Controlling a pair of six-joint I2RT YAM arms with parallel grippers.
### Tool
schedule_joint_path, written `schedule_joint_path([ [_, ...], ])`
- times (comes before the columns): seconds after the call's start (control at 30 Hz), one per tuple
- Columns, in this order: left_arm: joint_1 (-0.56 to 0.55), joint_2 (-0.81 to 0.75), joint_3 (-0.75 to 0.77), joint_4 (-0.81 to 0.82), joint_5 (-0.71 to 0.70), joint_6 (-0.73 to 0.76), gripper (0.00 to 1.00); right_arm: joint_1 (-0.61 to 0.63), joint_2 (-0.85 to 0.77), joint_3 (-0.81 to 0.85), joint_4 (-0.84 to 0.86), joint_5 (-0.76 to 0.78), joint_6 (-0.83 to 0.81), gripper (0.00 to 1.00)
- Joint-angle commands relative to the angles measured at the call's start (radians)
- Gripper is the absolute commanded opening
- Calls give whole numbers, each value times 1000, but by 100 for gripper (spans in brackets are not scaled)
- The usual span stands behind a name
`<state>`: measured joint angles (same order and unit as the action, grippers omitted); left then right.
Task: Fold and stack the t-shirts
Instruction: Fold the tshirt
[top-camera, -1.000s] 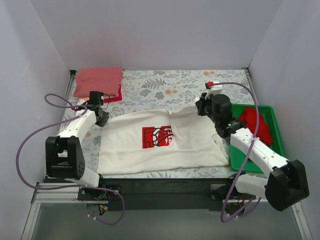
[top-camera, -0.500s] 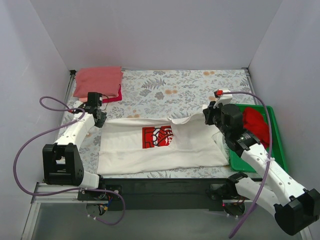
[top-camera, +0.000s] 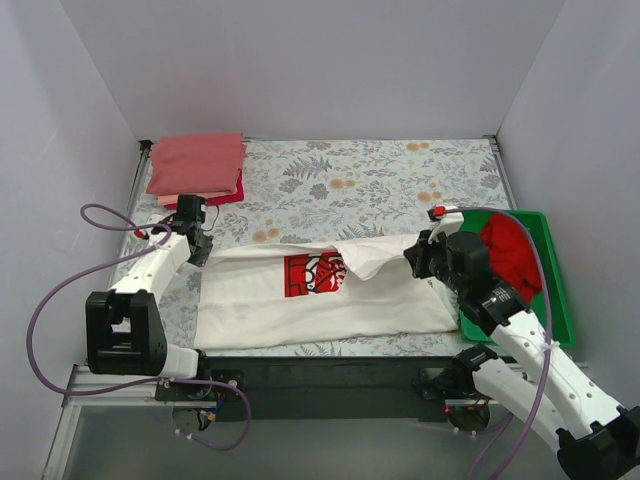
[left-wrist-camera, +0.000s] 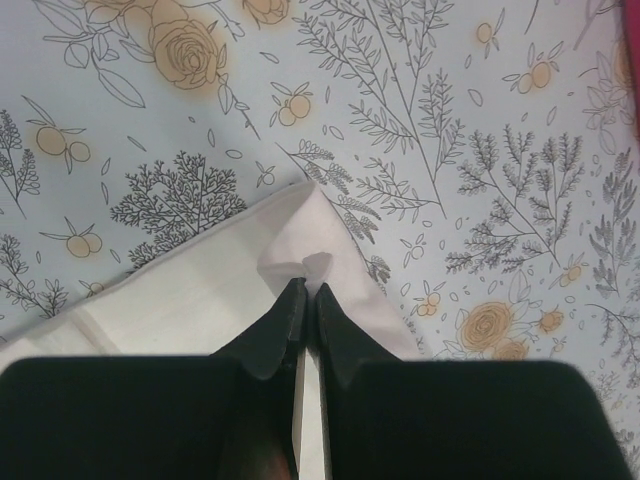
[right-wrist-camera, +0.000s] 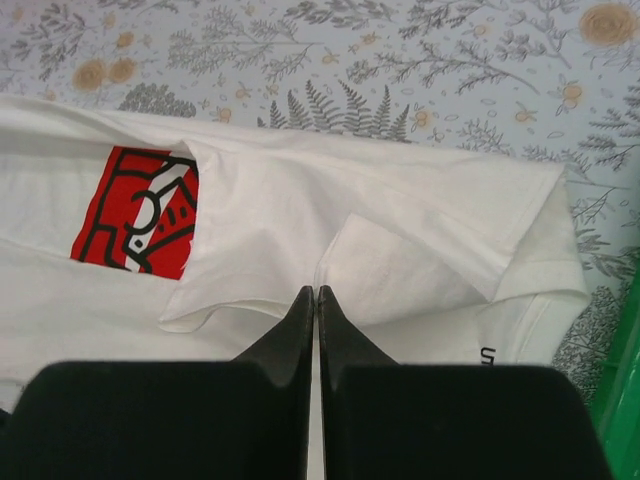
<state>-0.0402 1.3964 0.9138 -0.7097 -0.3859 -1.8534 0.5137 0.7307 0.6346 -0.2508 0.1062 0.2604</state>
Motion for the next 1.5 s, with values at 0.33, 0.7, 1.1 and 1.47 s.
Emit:
schedule_joint_path([
  [0.33,5,-68,-56,-5,-73,-44,0,25,-171,-79,-228,-69,59,1],
  [0.7,5,-134,-70,-22,-85,-72,0,23,-197,-64,-283,-146,49,1],
  [1.1,5,-63,-178,-14,-126,-147,21,25,-186,-188,-285,-279,143,6],
  [1.47,5,-70,22,-117,-96,-172,67,28,-241,-90,-323,-203,168,98],
])
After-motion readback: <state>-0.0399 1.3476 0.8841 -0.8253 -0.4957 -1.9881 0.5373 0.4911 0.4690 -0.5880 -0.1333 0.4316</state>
